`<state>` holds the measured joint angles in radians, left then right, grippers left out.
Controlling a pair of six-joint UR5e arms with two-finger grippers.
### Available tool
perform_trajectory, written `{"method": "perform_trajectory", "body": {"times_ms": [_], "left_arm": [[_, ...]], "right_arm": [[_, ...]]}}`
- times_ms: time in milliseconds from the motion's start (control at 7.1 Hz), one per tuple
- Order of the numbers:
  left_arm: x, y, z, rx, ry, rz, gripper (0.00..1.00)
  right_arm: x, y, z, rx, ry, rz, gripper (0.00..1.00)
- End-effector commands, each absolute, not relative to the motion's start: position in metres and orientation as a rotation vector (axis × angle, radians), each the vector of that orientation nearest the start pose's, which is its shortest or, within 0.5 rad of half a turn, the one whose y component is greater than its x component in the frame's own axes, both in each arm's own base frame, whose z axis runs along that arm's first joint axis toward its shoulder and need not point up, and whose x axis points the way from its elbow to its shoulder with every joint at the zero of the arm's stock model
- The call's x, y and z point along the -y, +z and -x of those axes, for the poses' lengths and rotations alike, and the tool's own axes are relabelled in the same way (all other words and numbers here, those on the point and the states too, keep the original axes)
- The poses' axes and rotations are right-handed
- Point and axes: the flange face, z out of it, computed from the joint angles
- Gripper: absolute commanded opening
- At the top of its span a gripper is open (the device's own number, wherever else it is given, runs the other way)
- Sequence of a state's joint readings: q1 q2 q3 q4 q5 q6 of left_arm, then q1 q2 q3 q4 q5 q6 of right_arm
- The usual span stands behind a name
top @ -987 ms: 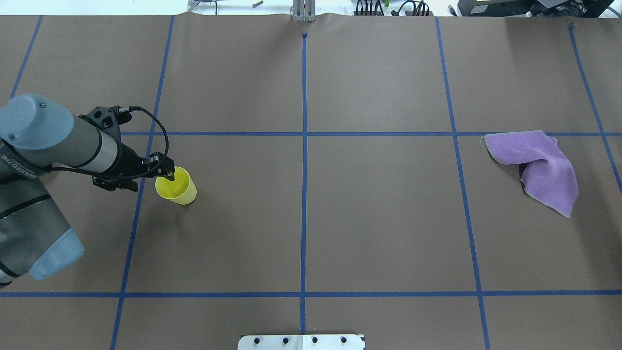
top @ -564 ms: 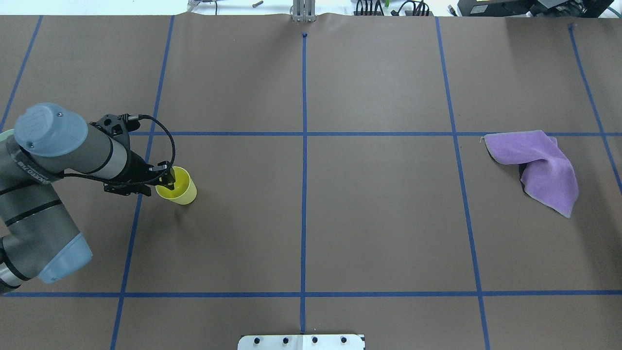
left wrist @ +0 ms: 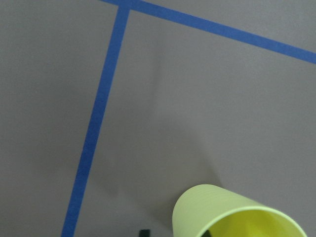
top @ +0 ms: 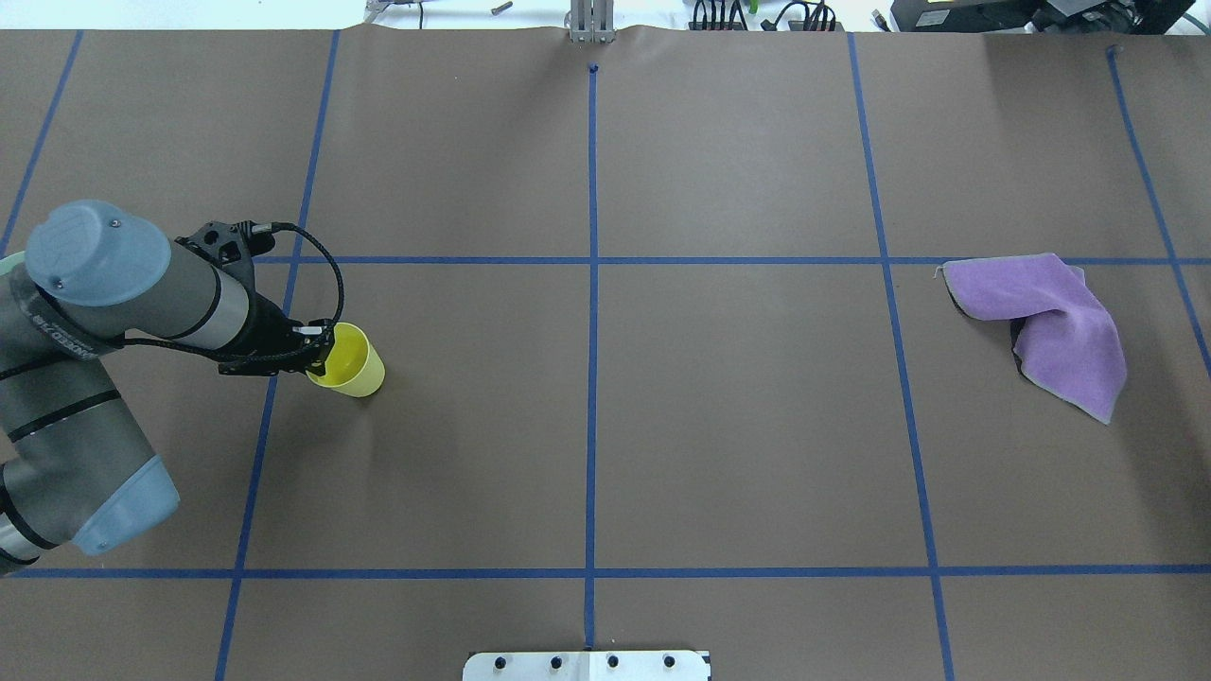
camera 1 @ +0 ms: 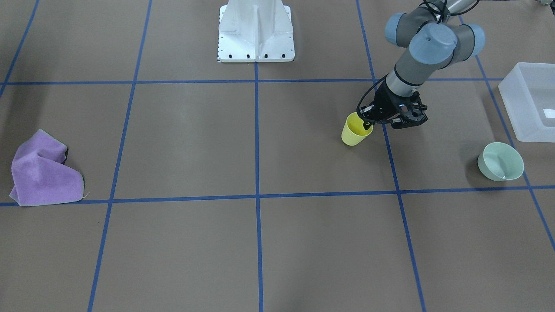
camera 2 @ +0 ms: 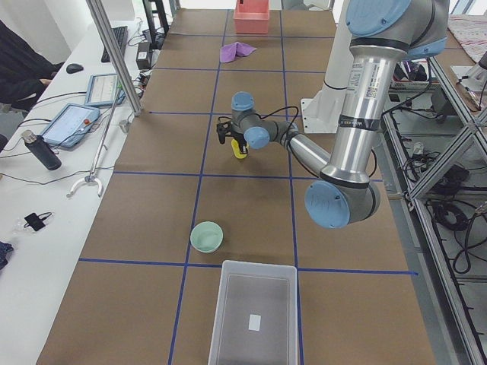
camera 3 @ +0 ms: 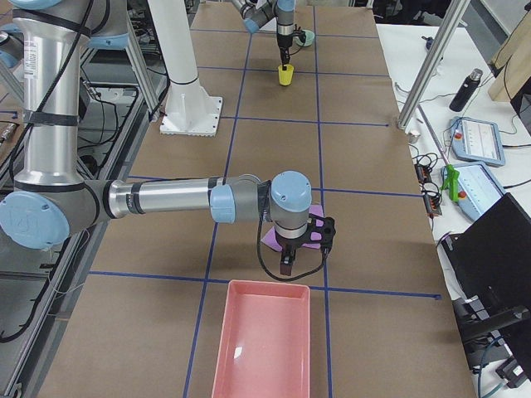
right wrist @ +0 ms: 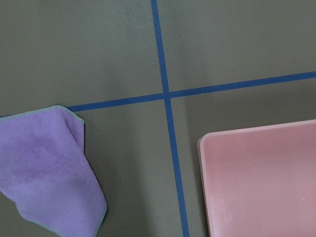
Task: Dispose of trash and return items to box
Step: 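Close the left gripper on the yellow cup rim and lift it, then carry the yellow cup toward the clear bin while the right gripper grasps the lavender cloth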
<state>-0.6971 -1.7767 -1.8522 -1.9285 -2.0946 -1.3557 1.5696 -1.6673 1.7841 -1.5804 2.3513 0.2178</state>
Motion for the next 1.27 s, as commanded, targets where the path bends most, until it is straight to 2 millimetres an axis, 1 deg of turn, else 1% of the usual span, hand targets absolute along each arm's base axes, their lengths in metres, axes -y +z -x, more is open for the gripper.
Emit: {"method": "perform_trajectory", "body": {"times_ms": [0,141,282,423,564,846,987,1128], "left_arm": [[0.435,0.357,-0.349,-1.023,-0.220,0.127,0.00],[0.448,0.353,-0.325,-1.047,-0.243,0.133,0.00],[0.466,0.351,-0.292,-1.069,-0.279,0.124,0.00],[0.481,0.347,-0.259,-1.097,-0.300,0.111,0.00],[0.485,0.357,-0.224,-1.097,-0.283,0.062,0.00],[0.485,0.399,-0.145,-1.080,-0.215,-0.038,0.00],[0.471,0.432,-0.106,-1.041,-0.160,-0.102,0.00],[0.458,0.468,-0.062,-0.992,-0.099,-0.173,0.00]], "right_arm": [[0.485,0.568,-0.035,0.793,0.086,-0.055,1.00],[0.500,0.551,-0.005,0.799,0.023,-0.065,1.00],[0.508,0.539,0.032,0.806,0.009,-0.037,1.00],[0.516,0.523,0.067,0.814,0.012,-0.010,1.00],[0.516,0.516,0.104,0.805,-0.004,0.023,1.00],[0.519,0.501,0.150,0.790,-0.048,0.035,1.00],[0.521,0.495,0.164,0.782,-0.066,0.031,1.00],[0.519,0.497,0.173,0.771,-0.078,0.034,1.00]]}}
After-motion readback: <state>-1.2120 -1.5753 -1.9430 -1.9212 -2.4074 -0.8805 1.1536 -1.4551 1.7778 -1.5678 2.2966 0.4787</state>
